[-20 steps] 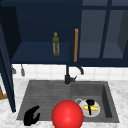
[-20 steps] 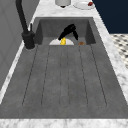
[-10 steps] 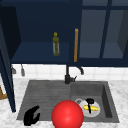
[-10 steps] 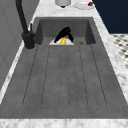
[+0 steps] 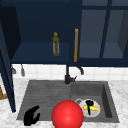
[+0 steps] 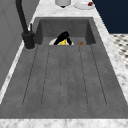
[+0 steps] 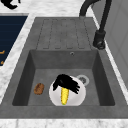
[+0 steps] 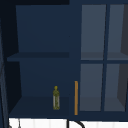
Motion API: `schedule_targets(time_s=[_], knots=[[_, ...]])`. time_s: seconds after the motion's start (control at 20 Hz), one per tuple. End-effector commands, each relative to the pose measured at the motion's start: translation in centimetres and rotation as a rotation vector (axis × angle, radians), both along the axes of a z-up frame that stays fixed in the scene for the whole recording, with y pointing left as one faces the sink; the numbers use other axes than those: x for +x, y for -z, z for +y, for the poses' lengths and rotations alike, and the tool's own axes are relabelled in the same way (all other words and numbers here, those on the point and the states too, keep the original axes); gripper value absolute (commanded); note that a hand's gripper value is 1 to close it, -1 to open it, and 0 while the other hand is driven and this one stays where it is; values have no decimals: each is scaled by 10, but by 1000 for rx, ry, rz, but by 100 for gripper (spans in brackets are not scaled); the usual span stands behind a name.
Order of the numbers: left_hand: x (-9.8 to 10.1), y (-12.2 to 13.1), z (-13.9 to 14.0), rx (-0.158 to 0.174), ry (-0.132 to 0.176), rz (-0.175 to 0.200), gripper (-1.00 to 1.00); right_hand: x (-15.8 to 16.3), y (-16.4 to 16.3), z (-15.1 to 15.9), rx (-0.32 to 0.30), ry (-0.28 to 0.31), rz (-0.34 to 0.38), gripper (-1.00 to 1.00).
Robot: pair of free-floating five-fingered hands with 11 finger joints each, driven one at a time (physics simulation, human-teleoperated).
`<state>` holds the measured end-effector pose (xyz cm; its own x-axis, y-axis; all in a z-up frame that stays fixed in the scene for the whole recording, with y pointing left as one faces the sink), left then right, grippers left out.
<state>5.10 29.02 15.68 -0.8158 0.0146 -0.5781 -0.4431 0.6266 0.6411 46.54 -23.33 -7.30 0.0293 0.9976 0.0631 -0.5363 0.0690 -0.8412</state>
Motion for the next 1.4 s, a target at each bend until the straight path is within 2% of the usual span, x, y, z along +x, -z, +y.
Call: schedule_targets(time_s=[0.0,0.2,0.4,0.45,0.5,0.75,0.8,0.9,0.95,1.05,1.1,1.25,1.35], knots=[[0,0,0,0,0,0,0,12,12,0,24,18,24,-100],[0,0,0,0,0,0,0,32,20,-3,35,3,113,-100],[0,0,0,0,0,0,0,35,20,-7,66,-2,129,-100],[0,0,0,0,0,0,0,36,19,-5,71,0,142,100],[0,0,0,0,0,0,0,37,19,-5,56,-3,128,100],[0,0,0,0,0,0,0,31,9,-7,58,28,-52,100],[0,0,0,0,0,0,0,32,7,-13,79,13,-64,100],[0,0,0,0,0,0,0,38,4,-5,59,18,-107,100],[0,0,0,0,0,0,0,32,1,-8,68,24,-134,100],[0,0,0,0,0,0,0,32,1,-9,71,23,-151,100],[0,0,0,0,0,0,0,34,-10,-10,54,22,-165,100],[0,0,0,0,0,0,0,27,-33,-9,27,30,-147,100],[0,0,0,0,0,0,0,21,-41,-10,31,38,-133,100]])
